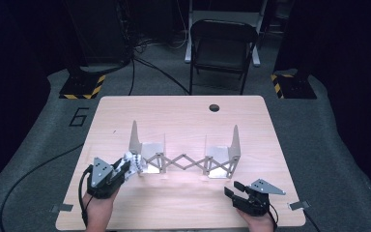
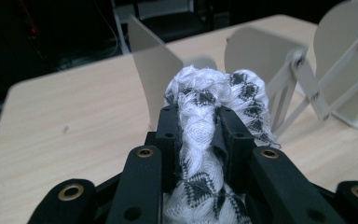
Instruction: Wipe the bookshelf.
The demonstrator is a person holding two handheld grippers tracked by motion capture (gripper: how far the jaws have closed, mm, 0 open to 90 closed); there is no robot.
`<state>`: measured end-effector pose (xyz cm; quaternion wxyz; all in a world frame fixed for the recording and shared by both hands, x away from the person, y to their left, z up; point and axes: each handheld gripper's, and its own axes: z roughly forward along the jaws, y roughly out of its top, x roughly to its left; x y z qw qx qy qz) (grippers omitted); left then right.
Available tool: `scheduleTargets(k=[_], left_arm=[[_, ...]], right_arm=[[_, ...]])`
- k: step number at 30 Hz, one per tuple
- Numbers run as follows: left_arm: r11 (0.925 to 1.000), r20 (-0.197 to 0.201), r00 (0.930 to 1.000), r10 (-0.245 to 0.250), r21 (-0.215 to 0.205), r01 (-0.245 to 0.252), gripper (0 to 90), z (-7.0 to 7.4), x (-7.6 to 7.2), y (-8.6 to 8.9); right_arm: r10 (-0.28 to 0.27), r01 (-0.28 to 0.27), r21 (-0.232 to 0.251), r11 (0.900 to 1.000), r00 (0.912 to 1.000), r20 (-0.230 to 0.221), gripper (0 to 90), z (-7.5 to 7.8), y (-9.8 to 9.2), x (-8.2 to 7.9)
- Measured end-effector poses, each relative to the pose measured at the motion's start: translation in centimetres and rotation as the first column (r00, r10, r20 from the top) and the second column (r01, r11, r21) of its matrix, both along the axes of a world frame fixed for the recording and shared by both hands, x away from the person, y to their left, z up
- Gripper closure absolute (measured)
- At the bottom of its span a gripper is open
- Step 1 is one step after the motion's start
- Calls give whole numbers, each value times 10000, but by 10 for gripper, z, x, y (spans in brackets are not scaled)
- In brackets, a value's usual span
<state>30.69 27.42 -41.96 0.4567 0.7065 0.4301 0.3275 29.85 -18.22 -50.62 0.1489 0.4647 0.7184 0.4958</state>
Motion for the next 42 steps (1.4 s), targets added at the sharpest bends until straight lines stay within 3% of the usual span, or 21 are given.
scheduleTargets(k=[2,5,7,9,14,19,22,24,27,33,36,42], left_arm=[[10000,-214,9997,-73,44,74,731,-5,2,1],[9995,-879,9961,-87,283,113,731,-27,7,-1],[9976,-1523,9882,-166,636,265,732,-42,12,-2],[9972,-1858,9825,-98,709,234,732,-49,18,-2],[9980,-1732,9849,-9,615,117,731,-48,19,-2],[9998,-731,9972,165,100,-158,731,-23,8,2],[9991,-185,9992,365,-229,-369,731,-10,2,8],[9986,-96,9991,419,-314,-422,730,-7,1,12],[9987,-477,9978,464,-184,-473,730,-15,4,16],[9973,-1575,9868,367,688,-261,730,-43,18,14],[9972,-1862,9812,501,635,-389,730,-49,22,17],[9954,-1821,9803,761,719,-639,730,-49,22,23]], right_arm=[[15,-14,-48,10000,10000,73,478,0,0,1],[36,-36,-64,10000,10000,-5,477,0,0,0],[-11,11,-24,10000,10000,44,477,0,0,0],[-23,23,11,10000,10000,-4,477,0,0,1],[-25,25,-13,10000,10000,86,477,0,-2,1],[-132,132,83,9999,9999,26,474,1,-3,0],[-105,104,65,9999,9999,126,472,1,-3,0],[-122,122,81,9999,9999,22,472,2,-4,0],[-121,120,73,9999,9999,79,471,1,-3,0],[-115,114,68,9999,9999,84,469,0,-3,1],[-116,115,71,9999,9999,104,469,0,-3,1],[-133,133,49,9999,9998,135,466,1,-5,1]])
